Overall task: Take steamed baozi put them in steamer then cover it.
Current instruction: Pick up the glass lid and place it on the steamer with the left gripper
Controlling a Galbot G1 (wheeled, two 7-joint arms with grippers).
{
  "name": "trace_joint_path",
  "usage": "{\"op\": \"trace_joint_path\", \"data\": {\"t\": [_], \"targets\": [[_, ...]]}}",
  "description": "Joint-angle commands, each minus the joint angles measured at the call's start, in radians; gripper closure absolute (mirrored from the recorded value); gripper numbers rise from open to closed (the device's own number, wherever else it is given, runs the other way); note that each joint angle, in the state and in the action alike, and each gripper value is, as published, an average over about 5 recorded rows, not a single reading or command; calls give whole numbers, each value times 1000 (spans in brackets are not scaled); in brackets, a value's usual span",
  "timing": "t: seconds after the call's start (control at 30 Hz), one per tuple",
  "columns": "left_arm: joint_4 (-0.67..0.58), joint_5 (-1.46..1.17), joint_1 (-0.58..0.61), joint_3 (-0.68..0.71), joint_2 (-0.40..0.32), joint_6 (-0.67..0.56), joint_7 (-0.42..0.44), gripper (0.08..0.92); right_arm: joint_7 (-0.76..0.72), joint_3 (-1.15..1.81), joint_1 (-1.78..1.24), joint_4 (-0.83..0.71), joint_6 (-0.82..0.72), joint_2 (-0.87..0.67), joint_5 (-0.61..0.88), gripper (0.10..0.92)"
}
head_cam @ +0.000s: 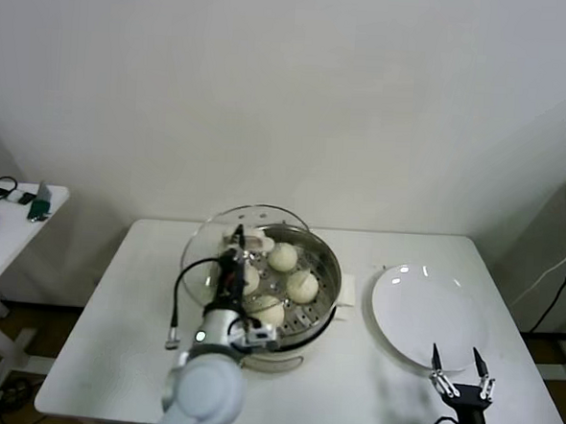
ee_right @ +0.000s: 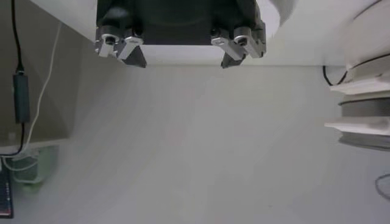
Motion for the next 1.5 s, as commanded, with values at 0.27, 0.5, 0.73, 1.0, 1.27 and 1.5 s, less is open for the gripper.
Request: {"op": "trace_joint_path", "data": {"t": [0.27,0.5,0.73,1.0,1.27,1.5], "targets": [[166,196,-22,140,-225,-5,-22,869,7,-3,12,-52,28,1,3,203],[185,218,0,120,-205,-19,-44,869,10,0,12,-54,31,3,3,203],[190,196,12,95,-155,-19,-63,869,10,3,14,-53,29,3,2,203],[210,158,0,71,-127,-15,-85,869,8,3,14,-52,28,2,0,203],[217,151,6,67,-122,-19,-93,869,8,4,13,-52,31,4,-1,203],[224,142,8,55,-111,-20,-107,869,8,5,8,-50,34,5,-2,203]]}}
